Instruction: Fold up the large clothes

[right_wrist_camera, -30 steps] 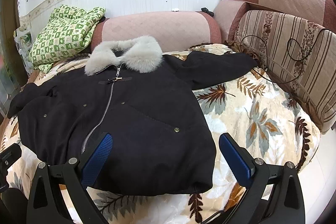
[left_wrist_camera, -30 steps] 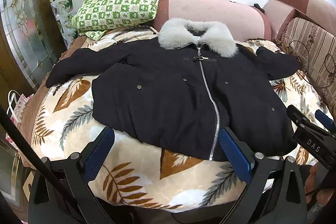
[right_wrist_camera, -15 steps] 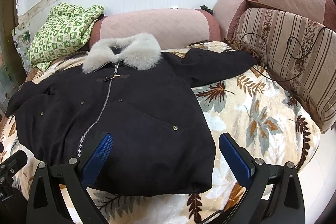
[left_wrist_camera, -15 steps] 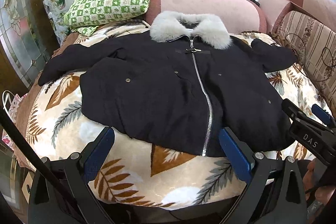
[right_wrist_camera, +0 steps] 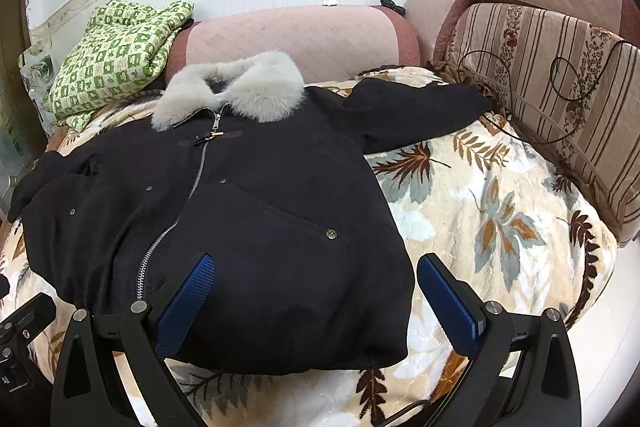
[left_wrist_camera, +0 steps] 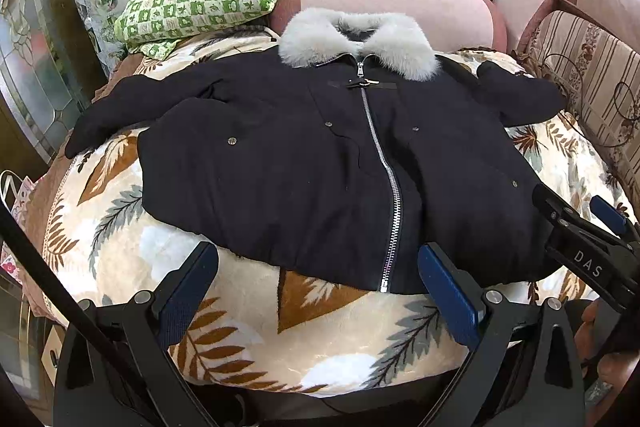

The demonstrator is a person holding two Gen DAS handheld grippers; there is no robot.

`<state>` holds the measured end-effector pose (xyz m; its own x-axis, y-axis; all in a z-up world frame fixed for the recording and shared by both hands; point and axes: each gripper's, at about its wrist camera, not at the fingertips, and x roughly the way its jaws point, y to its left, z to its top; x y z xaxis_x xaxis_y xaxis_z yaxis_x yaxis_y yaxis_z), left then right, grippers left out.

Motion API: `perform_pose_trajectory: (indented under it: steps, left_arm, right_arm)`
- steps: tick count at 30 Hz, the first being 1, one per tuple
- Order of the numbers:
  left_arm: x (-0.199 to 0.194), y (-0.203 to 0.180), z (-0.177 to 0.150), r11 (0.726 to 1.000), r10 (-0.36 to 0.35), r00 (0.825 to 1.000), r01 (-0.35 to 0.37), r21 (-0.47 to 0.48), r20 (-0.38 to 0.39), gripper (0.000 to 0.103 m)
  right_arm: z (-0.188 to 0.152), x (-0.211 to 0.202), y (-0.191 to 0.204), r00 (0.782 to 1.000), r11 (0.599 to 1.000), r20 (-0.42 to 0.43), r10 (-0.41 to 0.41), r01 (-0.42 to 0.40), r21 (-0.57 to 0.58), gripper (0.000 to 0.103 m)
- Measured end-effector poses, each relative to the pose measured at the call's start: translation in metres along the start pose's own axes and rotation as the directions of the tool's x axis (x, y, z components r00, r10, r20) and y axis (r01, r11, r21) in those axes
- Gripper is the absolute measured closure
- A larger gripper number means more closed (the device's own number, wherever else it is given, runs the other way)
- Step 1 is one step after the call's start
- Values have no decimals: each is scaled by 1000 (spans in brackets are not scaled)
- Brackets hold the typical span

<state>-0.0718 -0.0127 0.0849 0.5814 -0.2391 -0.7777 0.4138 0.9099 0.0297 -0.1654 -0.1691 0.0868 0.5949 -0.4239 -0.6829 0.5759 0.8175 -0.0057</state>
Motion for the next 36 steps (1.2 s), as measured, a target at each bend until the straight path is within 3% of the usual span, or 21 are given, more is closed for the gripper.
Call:
perform_pose_trajectory:
  steps: [21, 30, 36]
  left_arm:
    - [6, 5, -3, 1000, 7, 1000, -7, -13, -10, 3]
    - [9, 31, -2, 997, 30, 1000, -30, -70, -6, 3]
    - [17, 58, 6, 992, 88, 996, -87, -97, 13, 3]
  right_arm:
    - [-4, 2, 6, 1000, 1000, -12, 4, -4, -12, 1]
    - [-6, -1, 12, 1000, 999, -12, -1, 1, -33, 1]
    - [-10, -2, 19, 1000, 998, -13, -5, 4, -67, 1]
